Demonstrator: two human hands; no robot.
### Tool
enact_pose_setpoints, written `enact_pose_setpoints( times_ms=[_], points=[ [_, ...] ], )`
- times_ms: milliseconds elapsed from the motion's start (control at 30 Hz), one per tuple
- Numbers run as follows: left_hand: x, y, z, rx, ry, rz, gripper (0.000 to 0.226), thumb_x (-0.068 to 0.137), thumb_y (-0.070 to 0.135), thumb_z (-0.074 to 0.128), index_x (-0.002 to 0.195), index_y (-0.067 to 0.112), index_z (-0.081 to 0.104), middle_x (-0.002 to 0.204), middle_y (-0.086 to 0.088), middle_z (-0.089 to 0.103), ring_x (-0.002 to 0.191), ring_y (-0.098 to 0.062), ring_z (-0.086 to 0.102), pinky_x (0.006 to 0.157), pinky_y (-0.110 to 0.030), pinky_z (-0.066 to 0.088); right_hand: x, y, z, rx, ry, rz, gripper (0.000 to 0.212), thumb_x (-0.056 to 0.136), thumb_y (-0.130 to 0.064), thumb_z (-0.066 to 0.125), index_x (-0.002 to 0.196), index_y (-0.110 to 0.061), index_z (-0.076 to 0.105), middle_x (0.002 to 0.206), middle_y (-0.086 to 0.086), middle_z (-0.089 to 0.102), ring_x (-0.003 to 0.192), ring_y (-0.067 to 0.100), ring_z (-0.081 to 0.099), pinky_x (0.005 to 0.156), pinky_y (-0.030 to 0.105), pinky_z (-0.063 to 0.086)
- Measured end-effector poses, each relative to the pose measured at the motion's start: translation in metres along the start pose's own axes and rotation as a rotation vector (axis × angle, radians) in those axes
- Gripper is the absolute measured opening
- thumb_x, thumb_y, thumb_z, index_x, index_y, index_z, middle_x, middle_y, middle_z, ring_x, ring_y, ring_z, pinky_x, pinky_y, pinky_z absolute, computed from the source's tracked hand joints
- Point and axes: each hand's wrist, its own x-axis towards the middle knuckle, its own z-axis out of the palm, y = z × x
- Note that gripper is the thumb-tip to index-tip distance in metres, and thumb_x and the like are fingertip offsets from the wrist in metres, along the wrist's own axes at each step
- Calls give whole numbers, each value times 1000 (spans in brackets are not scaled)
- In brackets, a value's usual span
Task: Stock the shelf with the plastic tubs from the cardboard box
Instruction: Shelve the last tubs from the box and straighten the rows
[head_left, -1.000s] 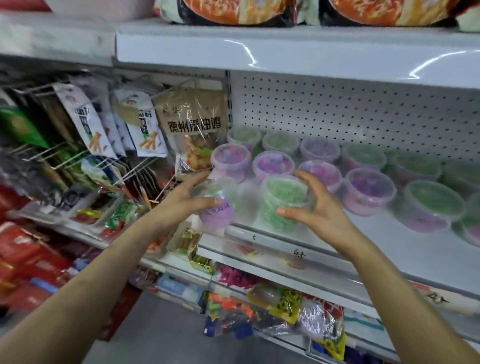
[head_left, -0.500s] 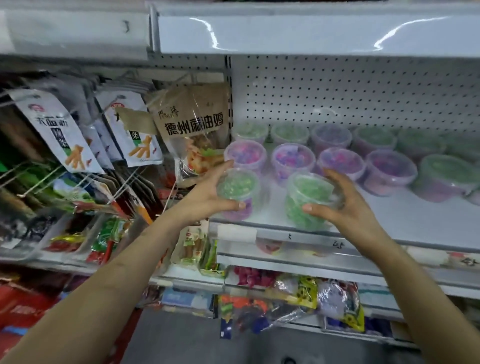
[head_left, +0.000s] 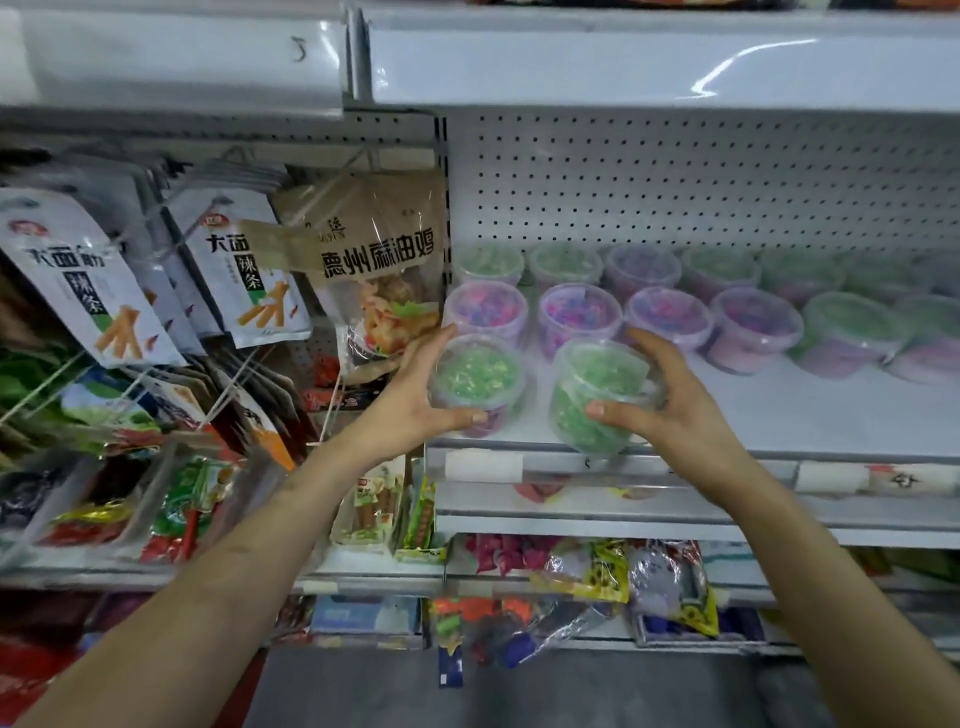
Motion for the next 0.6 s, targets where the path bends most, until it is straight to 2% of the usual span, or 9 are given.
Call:
enact_pose_setpoints(
  times_ms=[67,167,267,367,433,500,600],
  points=[
    [1,1,3,3,6,-1,111,69,60,88,158,41,24,159,10,26,145,-7,32,124,-36,28,3,1,-6,-7,-3,0,98,63,-58,89,149,-44,44,146,-20,53,134,1,52,116,41,45],
    [3,1,5,0,-3,-16,115,66,67,86,159,39,24,159,10,27,146,-7,32,125,-38,28,7,4,-14,-21,-13,3,99,69,-52,93,153,-42,41,149,-21,50,137,1,49,119,40,42],
    [0,0,8,-2,-5,-6,110,72,62,86,159,41,23,161,16,22,150,-4,23,127,-37,22,9,8,-19,-38,-27,10,102,69,-52,92,155,-40,38,151,-20,47,138,1,46,118,33,39],
    [-6,7,11,126,73,60,102,79,62,80,160,35,25,158,20,18,152,-6,12,125,-35,14,11,15,-21,-54,-54,21,108,62,-61,89,155,-40,38,152,-17,46,138,2,46,118,33,39],
    [-5,19,12,227,131,148,98,80,64,73,160,29,28,161,15,18,153,-9,11,124,-32,12,14,20,-19,-80,-75,30,112,60,-63,89,156,-38,36,154,-15,45,139,3,44,120,36,38],
    [1,31,13,293,156,229,95,83,58,75,160,24,31,163,10,20,154,-11,12,122,-24,9,19,24,-18,-98,-91,38,117,58,-63,91,158,-36,35,156,-12,43,141,7,44,121,40,39],
    [11,46,19,374,121,303,85,90,48,76,159,21,34,163,4,27,152,-11,18,119,-15,9,23,29,-17,-93,-128,48,120,58,-59,94,159,-36,33,159,-11,39,144,10,43,122,41,38]
  ],
)
